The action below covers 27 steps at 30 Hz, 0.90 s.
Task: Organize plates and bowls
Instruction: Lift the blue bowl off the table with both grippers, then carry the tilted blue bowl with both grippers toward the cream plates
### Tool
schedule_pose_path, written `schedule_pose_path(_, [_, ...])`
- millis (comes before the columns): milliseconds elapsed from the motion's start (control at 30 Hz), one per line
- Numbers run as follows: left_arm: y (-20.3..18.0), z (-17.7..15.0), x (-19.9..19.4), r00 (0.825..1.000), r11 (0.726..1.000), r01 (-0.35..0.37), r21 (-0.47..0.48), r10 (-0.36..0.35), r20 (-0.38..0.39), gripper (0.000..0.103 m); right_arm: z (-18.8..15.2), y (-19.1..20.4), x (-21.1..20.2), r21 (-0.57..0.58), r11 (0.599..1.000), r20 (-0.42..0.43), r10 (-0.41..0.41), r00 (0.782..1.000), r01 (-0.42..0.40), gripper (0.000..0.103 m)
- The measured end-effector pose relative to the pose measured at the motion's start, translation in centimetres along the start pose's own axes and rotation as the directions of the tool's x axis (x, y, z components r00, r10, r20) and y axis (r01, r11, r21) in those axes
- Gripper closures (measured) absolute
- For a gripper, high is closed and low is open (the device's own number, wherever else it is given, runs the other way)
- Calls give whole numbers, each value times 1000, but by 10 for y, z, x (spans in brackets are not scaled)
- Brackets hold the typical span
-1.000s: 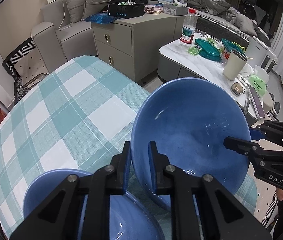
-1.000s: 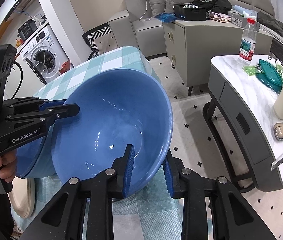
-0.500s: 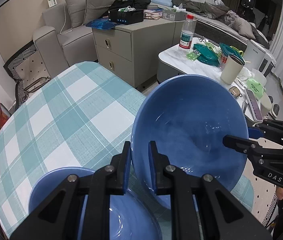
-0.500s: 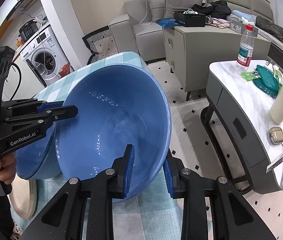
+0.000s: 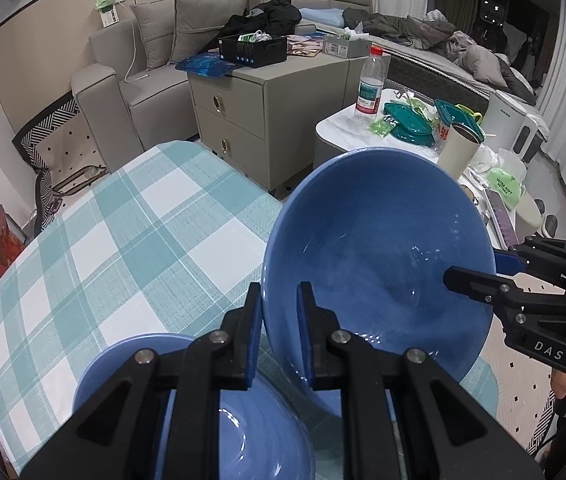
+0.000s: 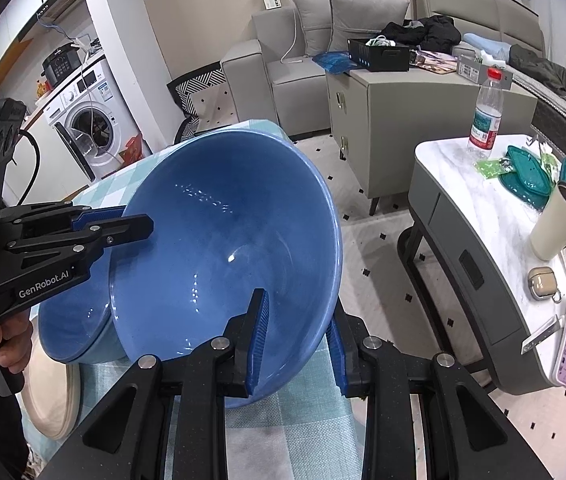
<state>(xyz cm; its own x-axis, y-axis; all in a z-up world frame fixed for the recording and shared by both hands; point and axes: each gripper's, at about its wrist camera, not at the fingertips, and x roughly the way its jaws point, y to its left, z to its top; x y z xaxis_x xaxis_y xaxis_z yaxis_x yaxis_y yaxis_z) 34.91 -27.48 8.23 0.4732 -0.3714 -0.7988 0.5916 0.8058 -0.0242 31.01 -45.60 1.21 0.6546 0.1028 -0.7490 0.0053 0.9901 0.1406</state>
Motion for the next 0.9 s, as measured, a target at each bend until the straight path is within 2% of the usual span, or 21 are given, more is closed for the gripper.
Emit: schedule_pose_path(900, [18, -3, -52, 995, 998, -39, -44, 43, 95, 88, 20, 36, -35, -71, 997, 77, 10, 997, -4, 75])
